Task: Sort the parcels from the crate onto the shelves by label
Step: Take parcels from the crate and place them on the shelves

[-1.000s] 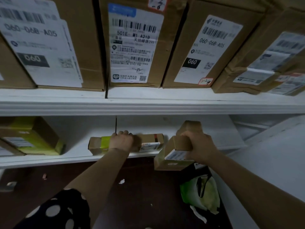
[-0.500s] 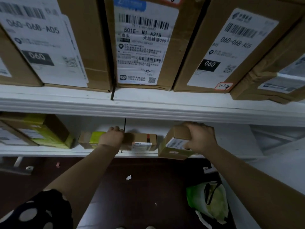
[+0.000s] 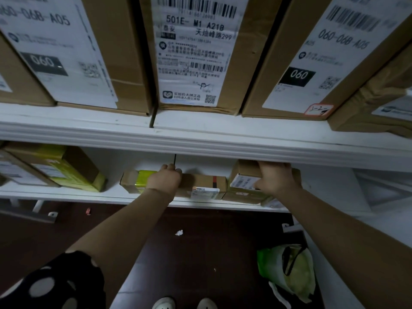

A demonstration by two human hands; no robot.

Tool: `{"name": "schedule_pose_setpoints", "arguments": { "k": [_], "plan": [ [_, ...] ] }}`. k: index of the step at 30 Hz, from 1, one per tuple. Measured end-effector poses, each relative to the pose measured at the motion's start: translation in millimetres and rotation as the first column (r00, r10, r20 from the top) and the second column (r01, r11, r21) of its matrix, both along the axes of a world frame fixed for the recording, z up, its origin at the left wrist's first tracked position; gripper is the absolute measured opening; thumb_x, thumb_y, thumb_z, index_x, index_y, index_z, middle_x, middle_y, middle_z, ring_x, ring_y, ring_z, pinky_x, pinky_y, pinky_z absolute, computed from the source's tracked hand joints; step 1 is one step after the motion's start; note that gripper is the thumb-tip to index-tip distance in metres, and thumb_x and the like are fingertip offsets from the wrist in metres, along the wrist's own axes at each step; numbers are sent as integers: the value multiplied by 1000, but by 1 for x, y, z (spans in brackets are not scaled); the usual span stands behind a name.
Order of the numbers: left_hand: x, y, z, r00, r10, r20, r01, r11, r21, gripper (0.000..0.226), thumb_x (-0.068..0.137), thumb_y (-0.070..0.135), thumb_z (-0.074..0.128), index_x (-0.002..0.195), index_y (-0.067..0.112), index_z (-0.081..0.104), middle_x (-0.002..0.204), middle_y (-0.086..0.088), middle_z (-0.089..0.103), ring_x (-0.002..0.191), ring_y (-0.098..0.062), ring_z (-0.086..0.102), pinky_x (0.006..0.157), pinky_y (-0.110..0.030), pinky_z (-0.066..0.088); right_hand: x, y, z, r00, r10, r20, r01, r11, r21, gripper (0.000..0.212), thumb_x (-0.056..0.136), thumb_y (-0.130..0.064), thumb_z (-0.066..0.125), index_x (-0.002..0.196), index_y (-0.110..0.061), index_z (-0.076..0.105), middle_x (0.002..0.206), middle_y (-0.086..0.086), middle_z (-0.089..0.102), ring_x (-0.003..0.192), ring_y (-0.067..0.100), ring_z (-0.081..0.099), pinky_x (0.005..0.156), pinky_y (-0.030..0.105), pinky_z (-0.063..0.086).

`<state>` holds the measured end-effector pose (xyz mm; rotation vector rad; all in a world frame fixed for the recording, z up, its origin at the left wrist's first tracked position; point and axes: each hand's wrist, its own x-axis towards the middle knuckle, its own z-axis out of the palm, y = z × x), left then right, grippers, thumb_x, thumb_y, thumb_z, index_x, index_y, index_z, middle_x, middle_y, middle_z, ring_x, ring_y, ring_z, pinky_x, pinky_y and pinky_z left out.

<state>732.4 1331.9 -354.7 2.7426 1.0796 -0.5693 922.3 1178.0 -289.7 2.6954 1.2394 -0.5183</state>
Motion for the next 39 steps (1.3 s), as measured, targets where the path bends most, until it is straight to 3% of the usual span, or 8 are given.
{"name": "schedule_pose_setpoints", "arguments": {
  "k": [11, 16, 24, 28, 30, 33, 39],
  "plan": [
    [-2, -2, -3, 1000, -5, 14, 5, 1000, -3, 60, 90, 0, 49, 145, 13, 28, 143, -7, 37, 135, -25, 32, 96, -37, 44, 0, 4, 4, 999, -7, -45, 2, 994, -105, 67, 80, -30, 73, 136, -17, 36, 141, 9, 35, 138, 31, 26, 116, 46, 19],
    [-3, -7, 7, 1000, 3, 4, -3, 1000, 21, 61, 90, 0, 49, 145, 13, 29, 144, -8, 36, 136, -26, 32, 98, -36, 42, -7, -2, 13, 999, -15, -35, 12, 996, -89, 82, 82, -35, 72, 145, -16, 22, 151, 11, 20, 143, 34, 11, 118, 48, 7],
    [-3, -42, 60, 998, -61, -2, 61, 998, 24, 54, 90, 0, 47, 141, 14, 38, 143, -8, 39, 135, -26, 34, 103, -39, 38, -35, -39, 44, 997, -50, 59, 44, 994, 105, 87, 74, -45, 74, 140, -14, 27, 146, 13, 27, 141, 33, 13, 117, 48, 1],
    [4, -74, 90, 977, -210, -36, 209, 977, -42, 48, 92, 5, 50, 138, 15, 41, 137, -9, 45, 130, -27, 41, 98, -41, 43, -59, -81, 54, 981, -193, -7, 191, 960, 207, 105, 70, -43, 76, 148, -15, 13, 150, 10, 19, 142, 29, 8, 118, 47, 3],
    [10, -93, 102, 935, -349, -71, 344, 936, -73, 43, 93, 11, 53, 135, 15, 45, 136, -9, 47, 126, -27, 46, 97, -38, 44, -72, -105, 62, 952, -303, -49, 307, 933, 187, 105, 72, -44, 75, 149, -15, 10, 152, 11, 18, 143, 29, 9, 118, 47, 2],
    [19, -126, 124, 848, -526, -64, 520, 849, -93, 37, 94, 18, 54, 129, 11, 48, 132, -12, 51, 120, -28, 50, 96, -36, 45, -95, -145, 77, 873, -476, -102, 487, 859, 158, 90, 78, -47, 70, 147, -19, 21, 151, 10, 25, 141, 29, 19, 118, 43, 10],
    [13, -198, 154, 655, -753, 68, 755, 646, -112, 47, 93, 25, 55, 136, 12, 41, 132, -11, 51, 119, -28, 51, 96, -35, 45, -171, -232, 103, 636, -744, -203, 771, 610, 183, 69, 88, -44, 60, 144, -17, 31, 144, 10, 36, 132, 27, 38, 109, 39, 27]
  ]
}}
